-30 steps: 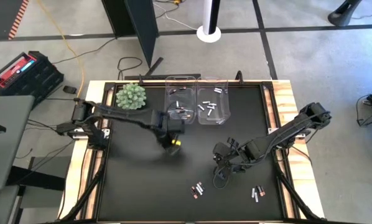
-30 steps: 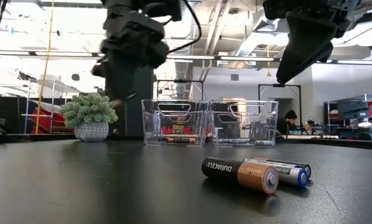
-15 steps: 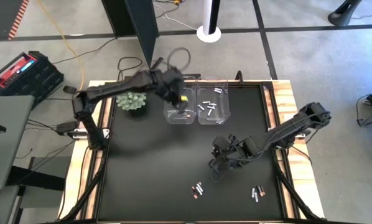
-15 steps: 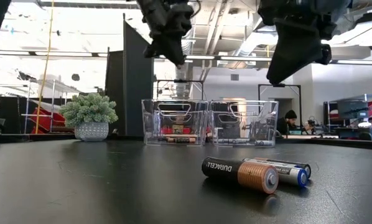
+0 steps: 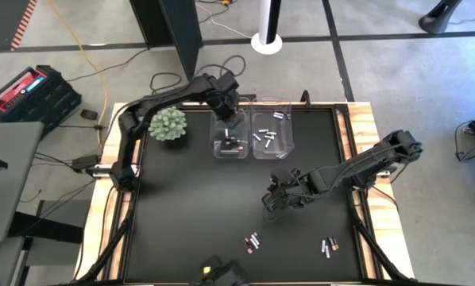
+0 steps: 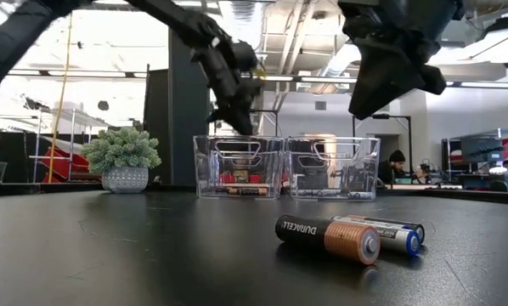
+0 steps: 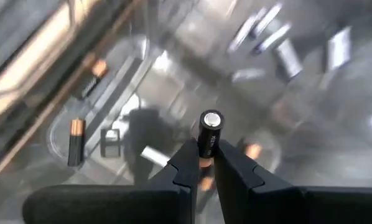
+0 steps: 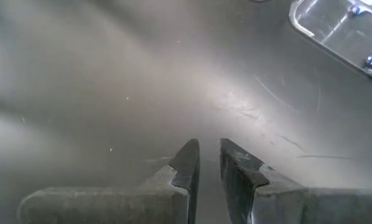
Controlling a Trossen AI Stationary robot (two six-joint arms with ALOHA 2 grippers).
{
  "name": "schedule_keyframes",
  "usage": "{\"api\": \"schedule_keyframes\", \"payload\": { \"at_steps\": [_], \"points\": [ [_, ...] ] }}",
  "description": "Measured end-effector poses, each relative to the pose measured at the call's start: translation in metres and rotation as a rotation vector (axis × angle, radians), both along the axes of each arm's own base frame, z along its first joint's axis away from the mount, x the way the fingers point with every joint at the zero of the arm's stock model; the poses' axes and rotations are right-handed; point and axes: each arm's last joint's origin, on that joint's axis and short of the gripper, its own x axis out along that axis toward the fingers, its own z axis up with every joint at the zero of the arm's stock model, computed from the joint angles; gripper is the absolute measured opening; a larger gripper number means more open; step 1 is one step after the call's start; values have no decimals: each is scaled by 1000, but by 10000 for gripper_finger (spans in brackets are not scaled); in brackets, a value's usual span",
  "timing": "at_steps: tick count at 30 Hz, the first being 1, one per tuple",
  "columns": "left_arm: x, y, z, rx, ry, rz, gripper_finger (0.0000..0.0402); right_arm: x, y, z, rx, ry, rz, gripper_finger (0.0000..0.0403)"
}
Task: Sort batteries
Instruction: Put the large black battery into the left transparent bin, then put the small black battery into the left transparent bin
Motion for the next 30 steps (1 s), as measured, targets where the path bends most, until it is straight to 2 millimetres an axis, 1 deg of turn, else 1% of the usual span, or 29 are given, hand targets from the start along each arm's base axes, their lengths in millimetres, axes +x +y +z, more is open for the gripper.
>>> {"api": "schedule_keyframes", "payload": {
  "at_steps": [4, 7, 9, 11, 14, 21, 26, 28, 30],
  "points": [
    [12, 10, -32, -32, 120, -77, 34, 2, -3, 1, 4, -12, -11, 81],
    [18, 13, -53, -58, 182, -122, 34, 2, -3, 1, 10, -15, -21, 81],
    [20, 14, -65, -75, 204, -126, 34, 2, -3, 1, 18, -18, -33, 81],
    [22, 15, -71, -80, 216, -135, 34, 2, -3, 0, 22, -18, -38, 81],
    [22, 15, -73, -78, 216, -137, 40, 2, -2, 0, 22, -19, -37, 81],
    [22, 16, -71, -57, 212, -155, 87, 2, -5, 0, 22, -19, -46, 81],
    [23, 16, -70, -52, 205, -154, 105, 3, -7, 0, 22, -19, -52, 81],
    [21, 16, -64, -46, 202, -150, 107, 3, -7, 0, 21, -18, -51, 81],
    [18, 15, -53, -31, 180, -141, 107, 3, -7, 0, 18, -17, -46, 81]
  ]
}}
